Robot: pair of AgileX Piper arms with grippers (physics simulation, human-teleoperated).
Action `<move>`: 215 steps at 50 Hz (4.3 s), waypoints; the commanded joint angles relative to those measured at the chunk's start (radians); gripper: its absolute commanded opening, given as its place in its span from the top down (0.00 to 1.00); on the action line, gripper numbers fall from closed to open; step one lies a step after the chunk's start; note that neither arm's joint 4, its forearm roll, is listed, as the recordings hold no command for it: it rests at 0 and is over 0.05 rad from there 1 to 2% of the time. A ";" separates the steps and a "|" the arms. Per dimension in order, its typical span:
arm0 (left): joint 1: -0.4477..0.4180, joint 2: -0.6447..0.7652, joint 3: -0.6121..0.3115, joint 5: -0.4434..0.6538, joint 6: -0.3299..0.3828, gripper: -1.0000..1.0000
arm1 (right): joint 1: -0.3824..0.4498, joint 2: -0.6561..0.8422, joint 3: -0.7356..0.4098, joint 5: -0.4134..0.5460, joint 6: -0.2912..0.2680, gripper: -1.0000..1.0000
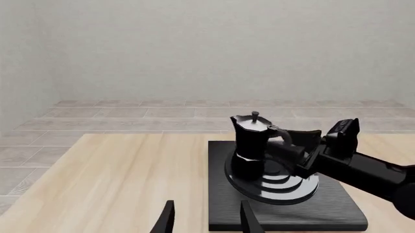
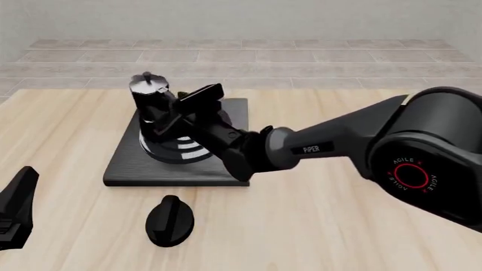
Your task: Put both moka pots on the stove.
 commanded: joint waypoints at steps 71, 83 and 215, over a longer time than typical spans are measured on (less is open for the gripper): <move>0.000 0.000 0.000 0.000 0.000 0.00 | -0.194 -0.526 0.427 -0.177 -0.069 0.00; 0.000 0.000 0.000 0.000 0.000 0.00 | -0.223 -0.657 0.533 -0.177 -0.070 0.00; 0.000 0.000 0.000 0.000 0.000 0.00 | -0.804 -1.805 1.133 0.862 -0.045 0.00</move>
